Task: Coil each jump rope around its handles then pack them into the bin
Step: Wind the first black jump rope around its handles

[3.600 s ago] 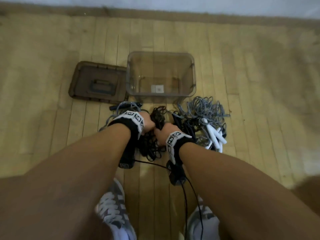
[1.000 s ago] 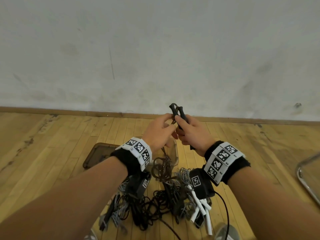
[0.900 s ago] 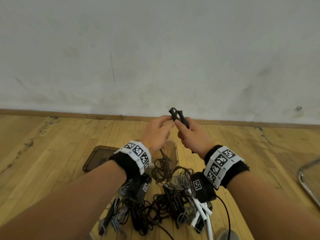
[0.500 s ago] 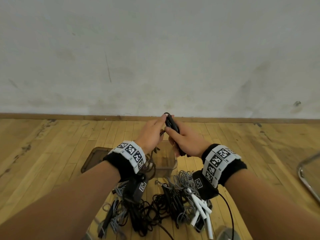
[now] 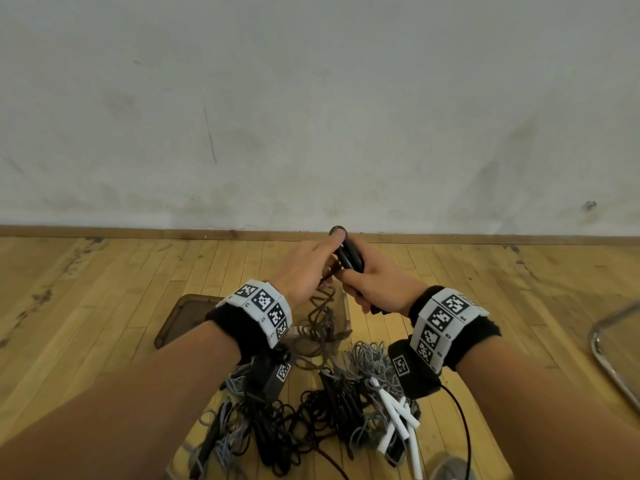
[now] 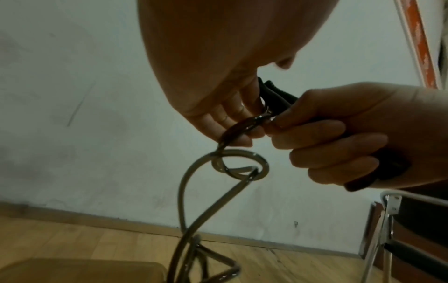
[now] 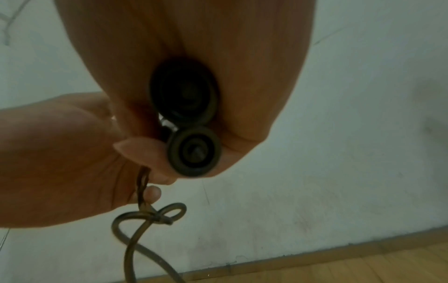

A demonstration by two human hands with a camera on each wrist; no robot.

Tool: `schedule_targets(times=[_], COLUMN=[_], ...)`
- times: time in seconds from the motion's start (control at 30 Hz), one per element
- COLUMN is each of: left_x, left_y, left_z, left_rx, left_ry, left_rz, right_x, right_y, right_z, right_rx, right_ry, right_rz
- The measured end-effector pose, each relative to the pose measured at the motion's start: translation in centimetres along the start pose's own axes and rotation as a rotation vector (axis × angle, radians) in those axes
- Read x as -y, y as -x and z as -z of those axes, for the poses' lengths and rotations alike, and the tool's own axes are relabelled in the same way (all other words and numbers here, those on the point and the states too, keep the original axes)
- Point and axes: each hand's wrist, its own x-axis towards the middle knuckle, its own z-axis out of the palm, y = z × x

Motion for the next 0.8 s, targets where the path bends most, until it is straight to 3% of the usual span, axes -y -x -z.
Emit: schedule_targets(times=[0.17, 0.33, 0.53, 0.63, 0.8], left_x=[0.1, 0.4, 0.0, -0.1, 1.1], left_y=[-0.6, -1.3, -0.9, -0.6, -0.5], left_z=[-0.7, -0.6, -0.6, 0.0, 0.9], left_rx=[-0.125, -0.113, 0.016, 0.079, 0.071], left_ry=[-0.220, -0.147, 0.047, -0.075, -0.322], left_rz=[-0.042, -0.007, 0.092, 0.045, -0.002], right_x=[0.6, 0.8, 0.3, -0.5, -1.6], right_y=[-0.5, -0.1, 0.0, -0.4, -1.1], right_z=[-0.3, -0.1, -0.1, 0.5, 1.1], right_rx=[-0.042, -0.011, 0.056, -0.035, -0.158], right_ry=[0.193, -0.182, -0.270, -0.187, 0.121], right_rz=[0.008, -0.041, -0.024, -0.050, -0.061])
